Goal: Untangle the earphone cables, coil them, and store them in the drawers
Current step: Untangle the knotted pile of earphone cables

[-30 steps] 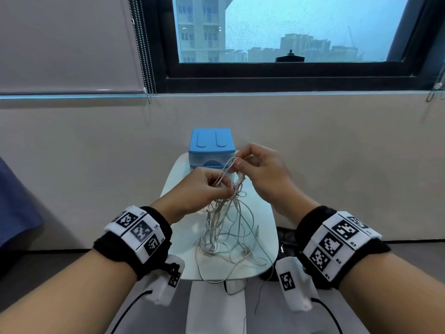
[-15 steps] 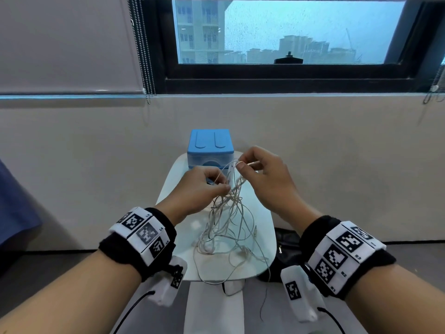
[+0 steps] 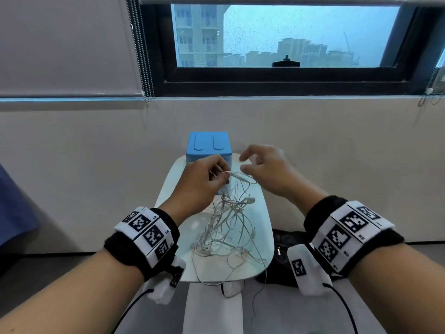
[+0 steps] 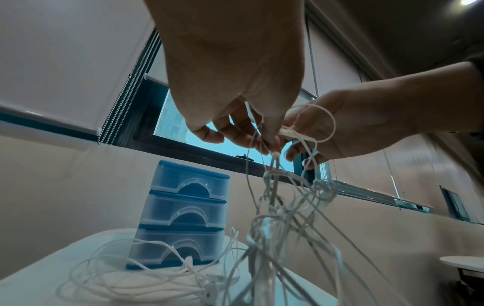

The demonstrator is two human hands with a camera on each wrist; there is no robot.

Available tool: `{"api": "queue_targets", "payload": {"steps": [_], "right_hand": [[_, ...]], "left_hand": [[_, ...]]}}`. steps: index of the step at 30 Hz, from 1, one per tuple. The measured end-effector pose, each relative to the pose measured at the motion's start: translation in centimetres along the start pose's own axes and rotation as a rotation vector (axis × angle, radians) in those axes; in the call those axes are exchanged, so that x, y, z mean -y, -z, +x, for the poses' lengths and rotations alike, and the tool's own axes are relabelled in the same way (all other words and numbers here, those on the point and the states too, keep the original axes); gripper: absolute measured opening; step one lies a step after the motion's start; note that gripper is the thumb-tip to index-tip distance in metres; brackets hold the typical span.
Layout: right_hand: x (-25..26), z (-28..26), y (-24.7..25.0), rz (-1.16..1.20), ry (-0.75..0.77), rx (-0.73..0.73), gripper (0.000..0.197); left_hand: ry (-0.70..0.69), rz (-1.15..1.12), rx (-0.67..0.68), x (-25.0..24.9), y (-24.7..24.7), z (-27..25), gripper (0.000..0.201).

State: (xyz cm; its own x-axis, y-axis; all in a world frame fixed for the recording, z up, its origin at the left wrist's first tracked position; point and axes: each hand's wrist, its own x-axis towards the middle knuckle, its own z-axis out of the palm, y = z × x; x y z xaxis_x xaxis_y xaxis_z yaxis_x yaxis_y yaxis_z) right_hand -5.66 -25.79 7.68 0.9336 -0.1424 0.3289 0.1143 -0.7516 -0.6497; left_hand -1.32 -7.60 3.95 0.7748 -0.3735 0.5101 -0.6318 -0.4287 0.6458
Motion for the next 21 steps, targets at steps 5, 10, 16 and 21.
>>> {"api": "queue_targets", "payload": {"steps": [5, 10, 16, 21], "right_hand": [[1.5, -0.2, 0.5, 0.079, -0.023, 0.327, 0.018], [1.5, -1.0, -0.1, 0.266, -0.07, 0.387, 0.023], [2.2, -1.2, -1.2, 0.646, -0.093, 0.101, 0.021], [3.1, -1.1, -1.1, 0.899, -0.116, 0.015, 0.022]], "left_hand": [[-0.027, 0.066, 0.01, -0.3, 0.2, 0.3, 0.017], [-0.028, 0.063, -0.021, -0.3, 0.6, 0.2, 0.016], [0.033, 0.076, 0.03, -0.2, 0.1, -0.2, 0.027], [0.128, 0.044, 0.173, 0.8, -0.4, -0.8, 0.016]]}}
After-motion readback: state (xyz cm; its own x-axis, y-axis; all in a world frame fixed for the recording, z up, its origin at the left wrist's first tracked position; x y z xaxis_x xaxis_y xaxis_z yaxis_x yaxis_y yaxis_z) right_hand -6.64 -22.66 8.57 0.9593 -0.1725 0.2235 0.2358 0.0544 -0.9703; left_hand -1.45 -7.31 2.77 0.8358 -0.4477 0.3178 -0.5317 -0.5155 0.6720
